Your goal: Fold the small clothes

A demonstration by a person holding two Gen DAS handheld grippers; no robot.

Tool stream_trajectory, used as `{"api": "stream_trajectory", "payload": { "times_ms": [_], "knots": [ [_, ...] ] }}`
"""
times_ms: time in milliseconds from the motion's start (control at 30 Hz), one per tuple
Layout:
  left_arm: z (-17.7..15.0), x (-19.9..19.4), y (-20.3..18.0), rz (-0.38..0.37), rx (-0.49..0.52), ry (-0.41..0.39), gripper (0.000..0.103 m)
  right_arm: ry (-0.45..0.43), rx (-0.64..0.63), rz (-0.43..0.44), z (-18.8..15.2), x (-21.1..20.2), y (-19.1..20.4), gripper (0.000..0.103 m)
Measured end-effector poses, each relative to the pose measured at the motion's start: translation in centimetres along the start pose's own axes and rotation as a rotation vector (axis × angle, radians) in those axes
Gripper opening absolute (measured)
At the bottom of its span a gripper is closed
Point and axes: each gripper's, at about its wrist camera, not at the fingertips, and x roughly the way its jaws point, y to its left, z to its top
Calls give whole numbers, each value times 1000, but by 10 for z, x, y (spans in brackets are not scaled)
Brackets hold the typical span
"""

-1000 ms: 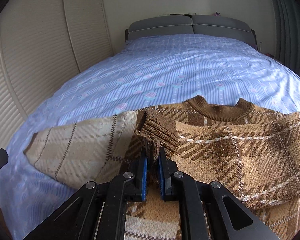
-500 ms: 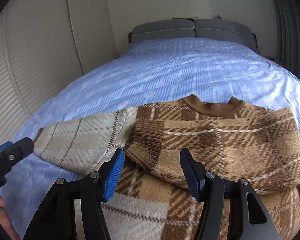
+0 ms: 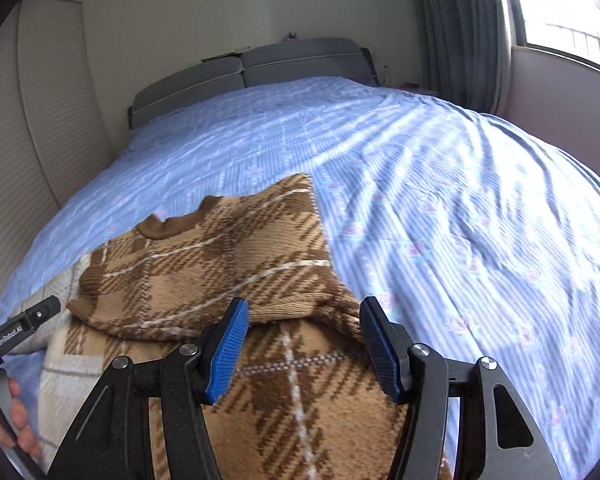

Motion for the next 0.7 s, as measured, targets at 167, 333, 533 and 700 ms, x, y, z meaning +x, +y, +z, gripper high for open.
{"api": "stream_trajectory", "payload": {
  "times_ms": [167, 333, 533, 700],
  "knots": [
    [-4, 25, -6, 3, 1, 51, 62, 9, 33, -13, -7, 5, -16, 59],
    [-9, 36, -9, 7, 4, 52, 44, 32, 36, -25, -9, 15, -20, 59],
    [-10, 36, -10, 4, 2, 51, 29, 120, -3, -67, -16, 35, -21, 59],
    [-9, 37, -3, 10, -19, 56, 29, 152, -26, -69, -13, 49, -20, 60]
  ]
}}
